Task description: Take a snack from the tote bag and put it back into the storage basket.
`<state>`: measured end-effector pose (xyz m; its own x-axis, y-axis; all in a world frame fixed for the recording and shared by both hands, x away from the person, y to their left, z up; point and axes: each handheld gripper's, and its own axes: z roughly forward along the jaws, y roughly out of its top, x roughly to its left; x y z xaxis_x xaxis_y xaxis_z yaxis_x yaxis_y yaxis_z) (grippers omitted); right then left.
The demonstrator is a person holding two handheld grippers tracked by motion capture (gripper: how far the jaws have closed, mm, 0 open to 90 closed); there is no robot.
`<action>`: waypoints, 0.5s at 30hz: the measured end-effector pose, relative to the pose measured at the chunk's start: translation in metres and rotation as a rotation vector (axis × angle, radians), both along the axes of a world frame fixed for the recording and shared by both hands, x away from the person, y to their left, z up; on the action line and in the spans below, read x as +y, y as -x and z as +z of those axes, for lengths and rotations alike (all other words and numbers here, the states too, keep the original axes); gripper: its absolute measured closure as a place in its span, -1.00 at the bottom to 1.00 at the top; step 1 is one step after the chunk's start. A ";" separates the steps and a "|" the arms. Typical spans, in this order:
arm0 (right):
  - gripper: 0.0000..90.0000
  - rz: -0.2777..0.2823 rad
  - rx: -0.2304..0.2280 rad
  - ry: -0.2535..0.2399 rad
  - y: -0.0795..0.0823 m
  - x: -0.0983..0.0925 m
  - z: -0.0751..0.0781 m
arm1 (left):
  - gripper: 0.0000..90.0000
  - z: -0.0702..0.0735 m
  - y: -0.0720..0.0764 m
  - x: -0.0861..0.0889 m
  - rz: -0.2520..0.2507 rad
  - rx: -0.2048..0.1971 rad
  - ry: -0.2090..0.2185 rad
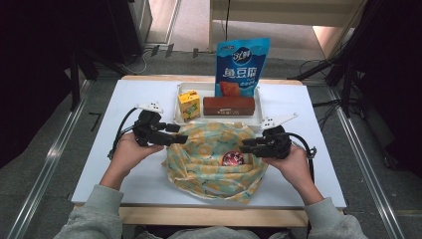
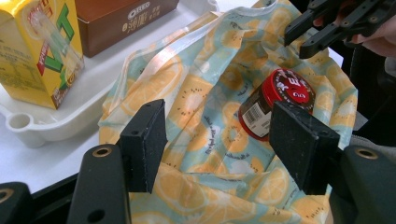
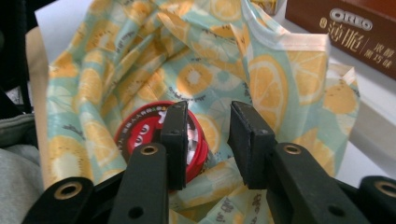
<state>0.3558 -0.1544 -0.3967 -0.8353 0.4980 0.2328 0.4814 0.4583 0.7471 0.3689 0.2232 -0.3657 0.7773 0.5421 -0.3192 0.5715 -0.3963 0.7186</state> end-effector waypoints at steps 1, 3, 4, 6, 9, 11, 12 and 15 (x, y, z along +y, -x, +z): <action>0.51 0.003 0.001 0.004 -0.001 0.001 -0.002 | -0.16 0.000 0.000 0.000 0.000 0.001 -0.002; 0.46 0.003 0.007 0.013 -0.002 0.003 -0.007 | -0.16 -0.002 0.001 0.000 -0.003 0.004 -0.001; 0.43 0.004 0.009 0.016 -0.001 0.003 -0.009 | -0.16 -0.002 0.001 0.000 -0.004 0.005 -0.004; 0.36 0.013 0.009 0.030 0.000 0.006 -0.012 | -0.16 -0.004 0.001 0.000 0.000 0.009 -0.002; 0.23 0.027 0.011 0.031 0.003 0.008 -0.015 | -0.16 -0.005 0.001 0.001 0.002 0.013 0.003; 0.17 0.038 0.022 0.026 0.006 0.009 -0.017 | -0.16 -0.005 0.001 0.002 0.001 0.015 0.007; 0.14 0.038 0.026 0.024 0.007 0.010 -0.017 | -0.16 -0.006 0.001 0.002 0.002 0.015 0.006; -0.07 0.060 0.041 0.024 0.010 0.014 -0.019 | -0.16 -0.006 0.001 0.003 0.003 0.015 0.010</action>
